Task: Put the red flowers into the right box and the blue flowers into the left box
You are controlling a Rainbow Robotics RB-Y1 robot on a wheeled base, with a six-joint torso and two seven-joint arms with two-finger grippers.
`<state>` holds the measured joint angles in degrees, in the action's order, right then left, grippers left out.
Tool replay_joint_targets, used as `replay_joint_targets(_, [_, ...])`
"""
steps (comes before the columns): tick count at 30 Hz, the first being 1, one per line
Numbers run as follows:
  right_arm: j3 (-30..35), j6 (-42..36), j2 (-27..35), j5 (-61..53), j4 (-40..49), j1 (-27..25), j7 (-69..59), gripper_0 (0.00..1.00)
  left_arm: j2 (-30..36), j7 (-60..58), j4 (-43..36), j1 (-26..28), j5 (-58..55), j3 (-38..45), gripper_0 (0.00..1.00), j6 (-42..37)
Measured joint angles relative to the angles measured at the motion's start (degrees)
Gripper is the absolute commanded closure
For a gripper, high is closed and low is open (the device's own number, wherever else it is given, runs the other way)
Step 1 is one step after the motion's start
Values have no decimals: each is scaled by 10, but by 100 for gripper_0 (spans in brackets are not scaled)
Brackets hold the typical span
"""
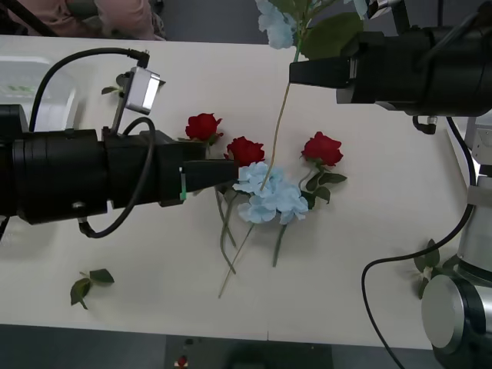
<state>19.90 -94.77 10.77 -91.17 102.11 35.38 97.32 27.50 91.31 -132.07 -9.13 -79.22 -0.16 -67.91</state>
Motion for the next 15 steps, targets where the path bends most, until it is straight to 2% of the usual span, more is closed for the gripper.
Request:
replay_joint_targets(6, [0,0,0,0,0,0,0,100,-4,-1,-7,-9,20,-64,0,21])
replay_joint_targets(13, [0,0,0,0,0,0,0,100,-53,-6,-6,-43,94,-89,0,21])
replay_joint_targets(15, [0,0,0,0,0,0,0,100,-65,-6,-6,-55,114,-97,14,21])
